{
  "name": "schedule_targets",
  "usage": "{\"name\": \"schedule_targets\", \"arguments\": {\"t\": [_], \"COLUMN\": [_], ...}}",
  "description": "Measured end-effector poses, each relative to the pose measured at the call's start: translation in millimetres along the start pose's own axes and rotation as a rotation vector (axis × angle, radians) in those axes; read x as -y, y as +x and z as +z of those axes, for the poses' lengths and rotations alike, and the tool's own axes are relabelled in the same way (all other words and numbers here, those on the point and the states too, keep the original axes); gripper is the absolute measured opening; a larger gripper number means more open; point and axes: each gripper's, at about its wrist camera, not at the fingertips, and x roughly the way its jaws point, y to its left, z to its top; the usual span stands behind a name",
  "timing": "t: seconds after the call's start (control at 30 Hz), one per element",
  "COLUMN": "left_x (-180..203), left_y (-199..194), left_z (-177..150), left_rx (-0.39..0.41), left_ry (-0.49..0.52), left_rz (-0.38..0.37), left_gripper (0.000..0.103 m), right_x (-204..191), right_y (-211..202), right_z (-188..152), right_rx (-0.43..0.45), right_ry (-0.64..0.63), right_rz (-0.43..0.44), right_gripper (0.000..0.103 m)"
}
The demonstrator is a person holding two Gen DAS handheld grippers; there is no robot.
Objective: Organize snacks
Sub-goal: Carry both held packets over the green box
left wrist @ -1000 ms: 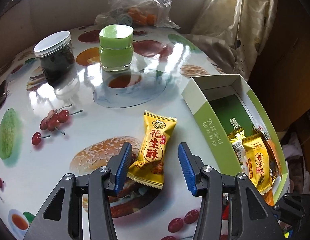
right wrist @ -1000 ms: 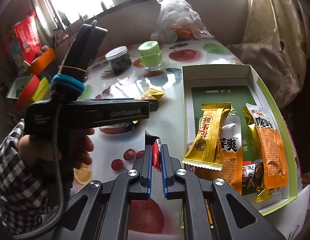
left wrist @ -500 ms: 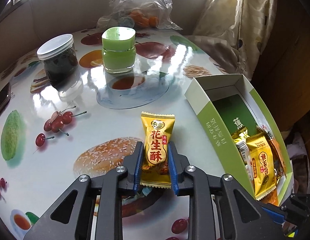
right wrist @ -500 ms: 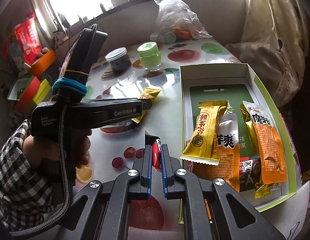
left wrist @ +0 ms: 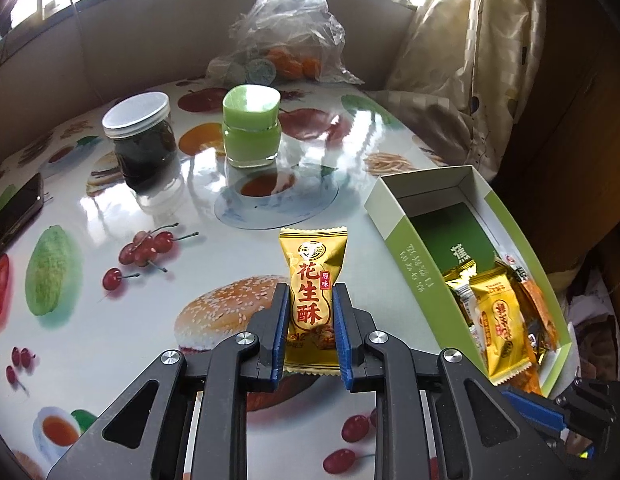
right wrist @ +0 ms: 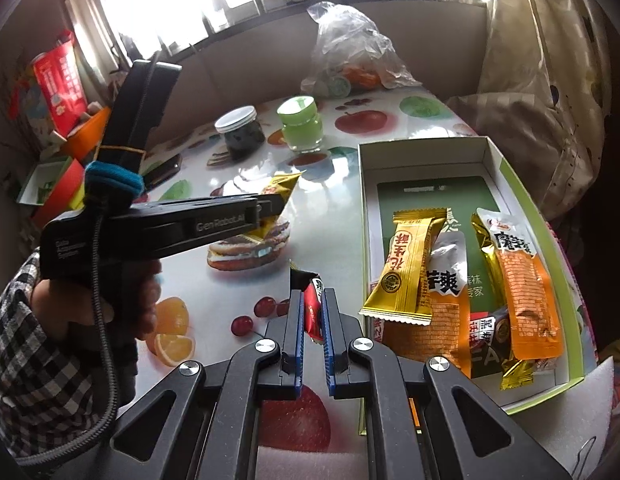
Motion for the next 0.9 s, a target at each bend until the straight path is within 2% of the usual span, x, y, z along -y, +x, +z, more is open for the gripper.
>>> {"name": "schedule_targets", "arguments": {"t": [0.47, 0.9], "left_x": [30.4, 73.8], "left_y": [-37.0, -34.4], "left_z": [-3.0, -9.9], "left_rx": [0.059, 0.049], "left_ry": [0.049, 0.107], "left_rz": [-0.028, -0.075], "left_gripper": [0.022, 0.022], "right_x": [17.4, 55.9], "right_y": [-40.7, -59.8], "right_z": [3.6, 2.4], "right_rx": [0.088, 0.128], "right_ry": [0.040, 0.092], "right_rz": [-0.044, -0.127], "right_gripper": [0.008, 0.008]}}
